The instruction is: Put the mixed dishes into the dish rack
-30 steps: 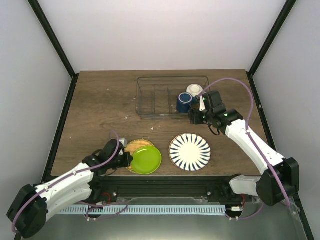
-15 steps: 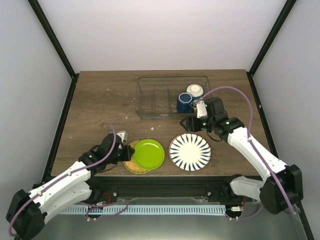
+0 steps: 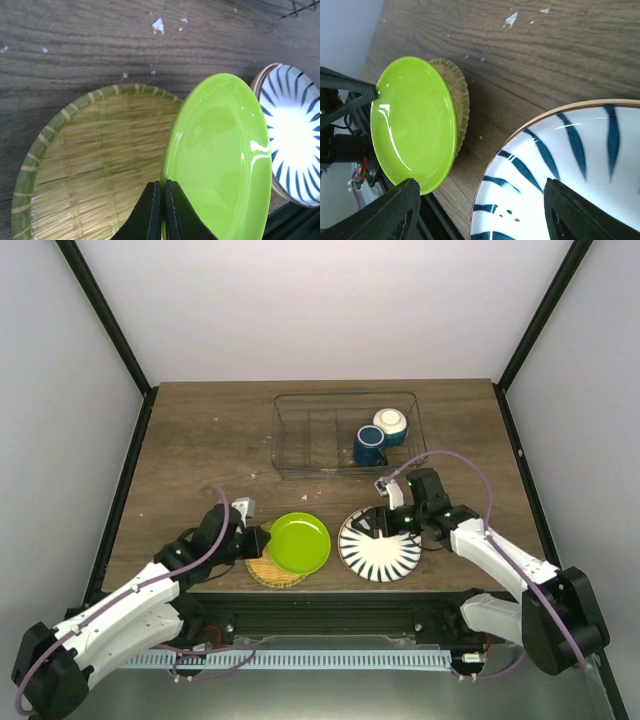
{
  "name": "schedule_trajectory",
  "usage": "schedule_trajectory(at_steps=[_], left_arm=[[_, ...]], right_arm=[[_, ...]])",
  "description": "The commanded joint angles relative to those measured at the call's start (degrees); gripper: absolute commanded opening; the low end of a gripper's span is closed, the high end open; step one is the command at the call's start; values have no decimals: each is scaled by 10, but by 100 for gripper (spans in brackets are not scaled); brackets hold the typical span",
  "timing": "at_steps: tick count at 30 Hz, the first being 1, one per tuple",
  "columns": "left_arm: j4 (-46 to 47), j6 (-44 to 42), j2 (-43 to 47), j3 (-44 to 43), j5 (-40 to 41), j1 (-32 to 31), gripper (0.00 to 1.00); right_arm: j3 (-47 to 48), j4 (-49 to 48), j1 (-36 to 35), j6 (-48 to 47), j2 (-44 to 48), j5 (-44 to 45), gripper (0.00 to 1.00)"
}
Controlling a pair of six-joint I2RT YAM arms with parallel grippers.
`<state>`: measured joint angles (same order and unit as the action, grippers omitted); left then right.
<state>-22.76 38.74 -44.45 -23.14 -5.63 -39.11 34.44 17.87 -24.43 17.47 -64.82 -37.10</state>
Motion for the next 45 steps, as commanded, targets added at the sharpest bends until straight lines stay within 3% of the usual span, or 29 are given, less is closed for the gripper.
schedule_trajectory(at_steps=[1,19,22,28,32,34,37,45], left_arm=[[20,-2,14,-40,-11,-1,0],[74,8,-6,-37,-61,-2,0],[84,10,-9,-33,-66,-1,0],[93,9,-12,-24,-64,-1,0],[95,9,-9,-15,-60,-1,0],[92,9,-9,-11,-56,-2,8],[85,7,-11,-8,-50,-2,29],[28,-8,18,-13,-11,-1,78]], right_arm=[[-21,-93,-8,25,-5,-60,69],[12,-231,-110,64,-142,-57,67],[20,-249,-125,71,-161,-67,55],[39,-249,-144,71,-172,-76,17],[46,-207,-144,55,-158,-52,1],[52,-184,-145,43,-148,-35,1],[73,-141,-144,18,-138,-4,1],[220,0,-144,-138,-121,146,1]])
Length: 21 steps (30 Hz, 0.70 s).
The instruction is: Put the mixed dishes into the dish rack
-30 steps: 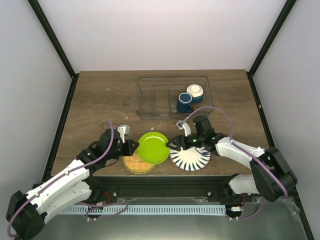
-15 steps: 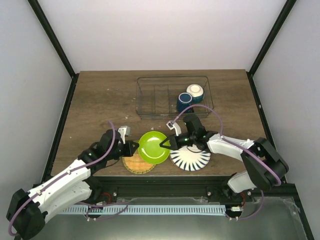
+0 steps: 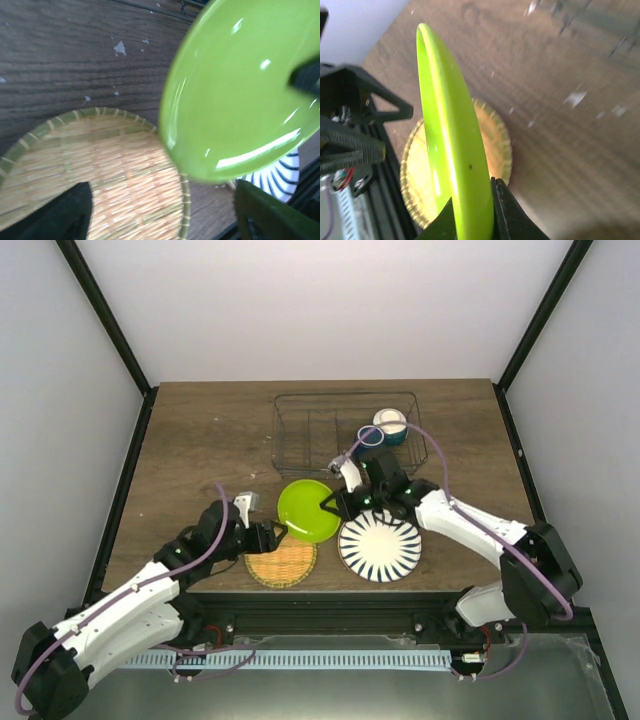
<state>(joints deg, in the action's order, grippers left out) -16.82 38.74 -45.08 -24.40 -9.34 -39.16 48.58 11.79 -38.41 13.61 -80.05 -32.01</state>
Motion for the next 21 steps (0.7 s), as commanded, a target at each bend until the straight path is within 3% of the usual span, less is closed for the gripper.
schedule_trajectory(at_steps=[1,8,15,21], left_arm=[[-42,-10,31,-1,34,-1,83],[-134,-1,56,-3,139,-1,100],[-151,20,57,5,172,-1,100],[-136,26,57,18,167,-1,100]], right_arm=[[94,63,-2,-117,37,115,1],[180,4,32,-260,25,216,1],[236,-105,81,-445,-61,252,1],[258,-193,111,-559,-109,219,1]])
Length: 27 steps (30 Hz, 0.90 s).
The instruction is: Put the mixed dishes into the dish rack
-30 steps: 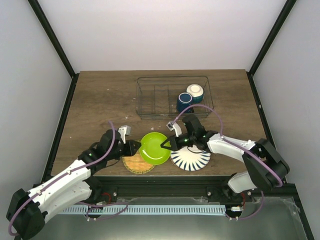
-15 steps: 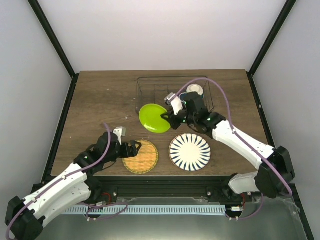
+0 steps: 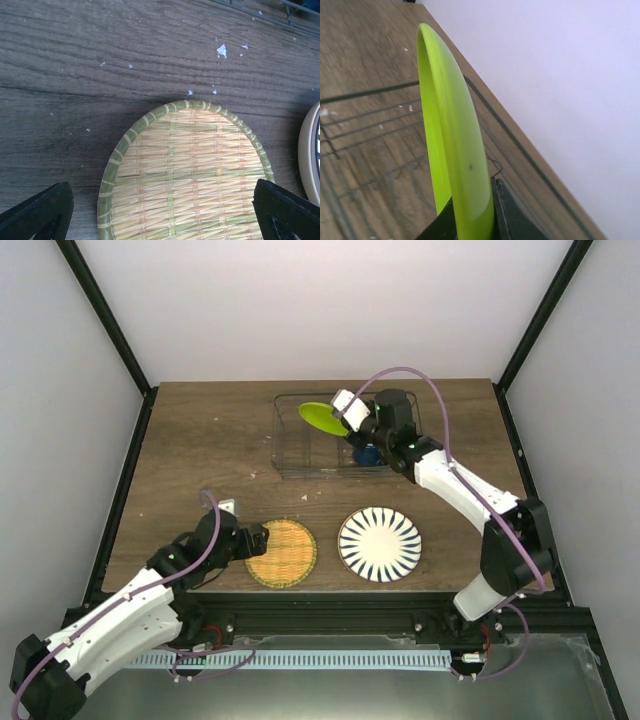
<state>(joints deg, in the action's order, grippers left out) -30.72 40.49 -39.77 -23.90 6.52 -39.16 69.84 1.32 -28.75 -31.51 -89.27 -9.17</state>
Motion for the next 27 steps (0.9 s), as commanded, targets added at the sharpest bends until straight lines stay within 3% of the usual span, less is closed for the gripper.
schedule_trajectory(at_steps=[1,8,15,27], left_arm=[[6,9,3,15,7,-1,100],[26,8,-16,18,0,0,100],[33,7,-27,18,0,2,100],[16,17,-28,14,2,7,100]], right_arm=[[52,-96,20,-120,-29,-13,1],[135,-90,37,-195,-115,-55,1],[217,-7,38,-290,-191,-55,1],[258,54,46,-346,-248,-45,1]])
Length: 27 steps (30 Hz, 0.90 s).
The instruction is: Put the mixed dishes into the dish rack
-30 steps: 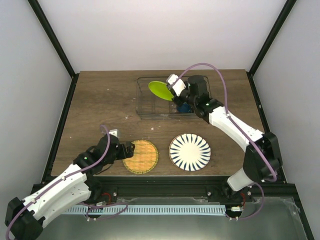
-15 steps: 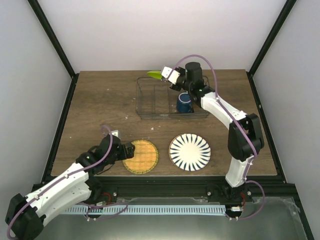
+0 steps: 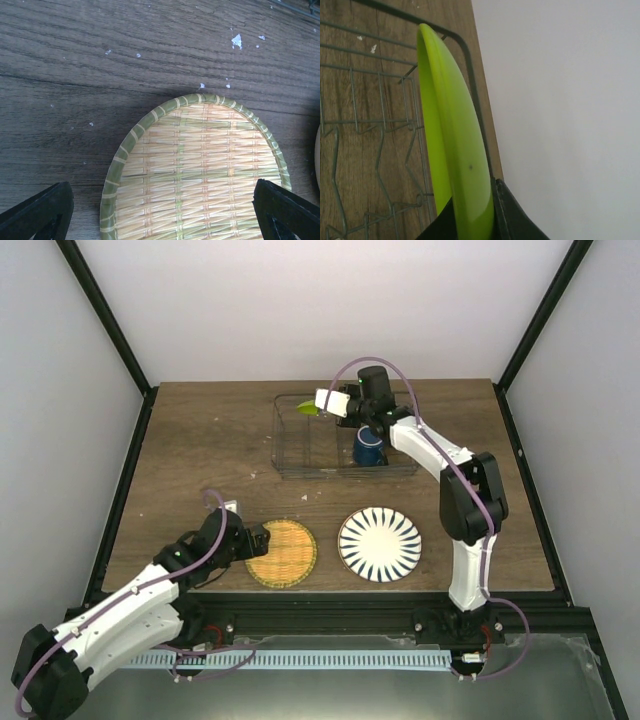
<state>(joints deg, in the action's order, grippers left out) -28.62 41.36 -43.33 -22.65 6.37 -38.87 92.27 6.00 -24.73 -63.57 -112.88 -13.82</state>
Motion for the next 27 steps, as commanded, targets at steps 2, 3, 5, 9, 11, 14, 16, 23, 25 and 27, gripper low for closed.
schedule_trajectory(at_steps=[2,3,5,9,11,14,16,23,25,27], left_arm=[[-8,10,11,4,2,4,100],[-10,11,12,4,2,5,100],[-15,11,12,3,3,5,100],[-16,10,9,5,2,9,100],[-13,9,5,6,0,11,100],[-6,8,-3,7,-3,13,100],[-2,8,-10,8,-6,13,100],[3,11,-22,24,-12,14,100],[-3,18,-25,29,-11,14,100],[-15,24,-26,32,-5,14,100]], right_arm=[[36,2,7,-27,-21,4,1],[38,1,7,-27,-28,5,1],[41,-3,8,-28,-37,7,1],[51,-1,8,-27,-58,9,1],[53,1,8,-27,-67,8,1],[55,4,8,-26,-74,12,2],[52,3,8,-25,-76,13,9],[35,-15,8,-20,-74,14,33],[30,-19,7,-20,-72,15,42],[26,-20,7,-17,-67,16,48]])
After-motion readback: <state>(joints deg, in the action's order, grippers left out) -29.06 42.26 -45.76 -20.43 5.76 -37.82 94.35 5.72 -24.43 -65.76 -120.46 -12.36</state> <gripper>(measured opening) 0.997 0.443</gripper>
